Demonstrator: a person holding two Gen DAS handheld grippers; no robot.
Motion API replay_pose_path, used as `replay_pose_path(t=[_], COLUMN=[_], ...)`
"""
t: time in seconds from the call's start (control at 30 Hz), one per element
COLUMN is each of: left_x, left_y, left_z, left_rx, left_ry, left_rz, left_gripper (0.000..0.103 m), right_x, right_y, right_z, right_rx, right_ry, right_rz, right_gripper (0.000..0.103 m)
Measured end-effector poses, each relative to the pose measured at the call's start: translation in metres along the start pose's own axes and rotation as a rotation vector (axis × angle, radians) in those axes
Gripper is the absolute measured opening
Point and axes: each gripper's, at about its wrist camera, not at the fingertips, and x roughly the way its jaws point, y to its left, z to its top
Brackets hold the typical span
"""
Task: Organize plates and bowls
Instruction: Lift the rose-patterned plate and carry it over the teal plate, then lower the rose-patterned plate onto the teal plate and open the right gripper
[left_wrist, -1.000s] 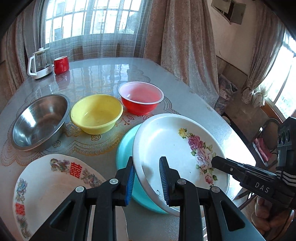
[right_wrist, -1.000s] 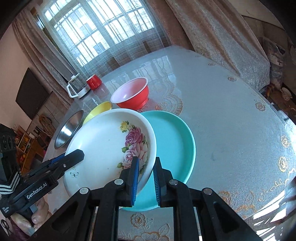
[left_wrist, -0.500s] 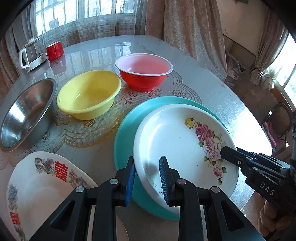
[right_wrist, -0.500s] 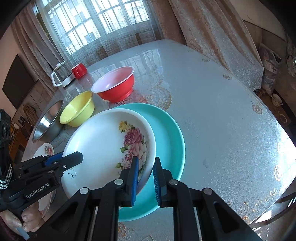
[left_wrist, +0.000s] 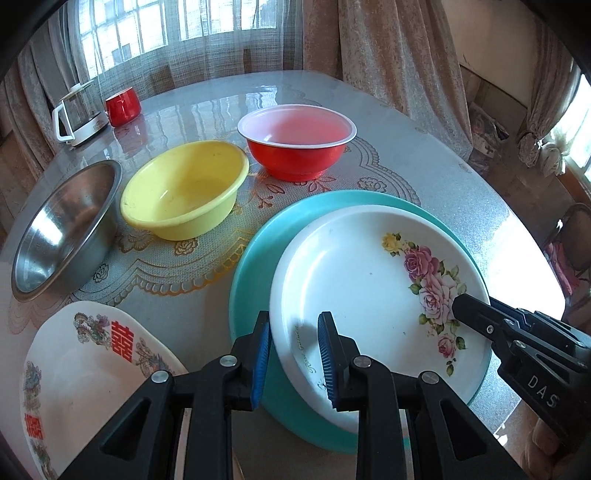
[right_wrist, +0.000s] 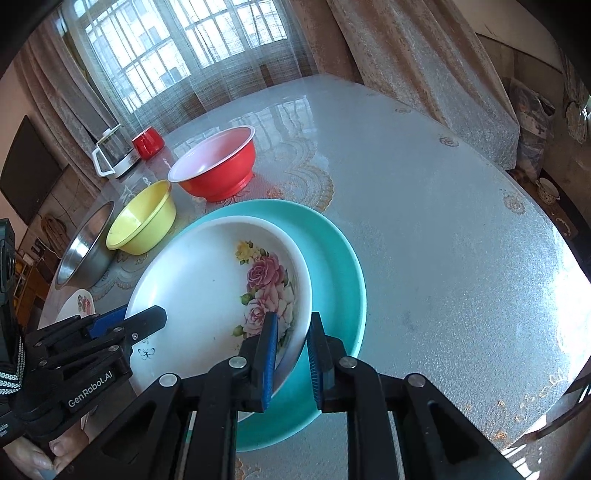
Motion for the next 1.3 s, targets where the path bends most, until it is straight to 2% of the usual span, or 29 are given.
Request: replay_pose_path(t=[0.3, 0.47, 0.87, 1.3], left_x=[-0.018, -0.031, -0.062, -0.072], left_y=[0.014, 0.023, 0.020, 0.017], left_z=[-0.006, -0.012, -0.025, -0.039], left_rx=[-0.068, -0.115, -0.089, -0.059], left_ry=[-0.048, -0.070, -0.141, -0.166], left_rz=[-0.005, -0.027, -0.039, -0.033], left_gripper=[0.029, 0.030, 0.030, 0.033], right_x=[-0.001, -0.002, -0.017, -0.021], right_y=[0.001, 0.001, 0.009, 0.011], right_z=[-0.004, -0.006, -0.008, -0.011], right_rx=[0.022, 0.039, 0.040, 0.051], right_ry=[-0.006, -0.019, -0.079, -0.103], right_rz=[-0.007, -0.027, -0.064, -0.081], right_gripper=[0.029, 0.031, 0.037, 0.037])
